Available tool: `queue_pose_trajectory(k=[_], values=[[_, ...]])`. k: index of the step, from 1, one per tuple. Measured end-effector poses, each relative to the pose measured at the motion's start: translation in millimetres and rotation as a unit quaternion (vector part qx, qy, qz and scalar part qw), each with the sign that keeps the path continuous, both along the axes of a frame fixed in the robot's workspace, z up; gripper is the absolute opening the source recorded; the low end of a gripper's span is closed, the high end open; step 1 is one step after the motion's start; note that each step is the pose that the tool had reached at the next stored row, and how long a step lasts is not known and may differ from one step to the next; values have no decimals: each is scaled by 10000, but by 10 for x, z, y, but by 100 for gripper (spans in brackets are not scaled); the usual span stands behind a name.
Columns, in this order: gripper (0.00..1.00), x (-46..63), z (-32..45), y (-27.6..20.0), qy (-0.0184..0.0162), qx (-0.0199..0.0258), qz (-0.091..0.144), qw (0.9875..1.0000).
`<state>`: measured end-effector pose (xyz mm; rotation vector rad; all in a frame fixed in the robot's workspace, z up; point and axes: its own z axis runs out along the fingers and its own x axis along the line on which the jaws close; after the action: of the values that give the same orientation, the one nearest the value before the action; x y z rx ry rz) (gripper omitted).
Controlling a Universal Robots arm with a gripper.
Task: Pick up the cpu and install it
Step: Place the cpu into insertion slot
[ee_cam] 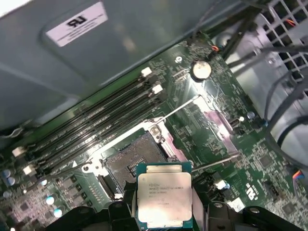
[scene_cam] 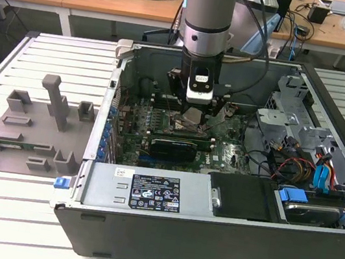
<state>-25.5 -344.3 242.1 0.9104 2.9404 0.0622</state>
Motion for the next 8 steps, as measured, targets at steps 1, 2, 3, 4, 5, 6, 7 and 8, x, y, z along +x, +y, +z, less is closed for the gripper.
queue_pose_trajectory(k=[1,2,3,4,5,6,7,8], values=[[55,0,0,0,0,0,-73,10000],[55,0,0,0,0,0,-158,9999],[55,0,-1,0,0,0,-217,9998],[55,0,-1,0,0,0,-306,9995],[55,0,-1,0,0,0,-375,9993],[55,0,-1,0,0,0,-465,9989],[55,0,-1,0,0,0,-538,9986],[55,0,-2,0,0,0,-721,9974]])
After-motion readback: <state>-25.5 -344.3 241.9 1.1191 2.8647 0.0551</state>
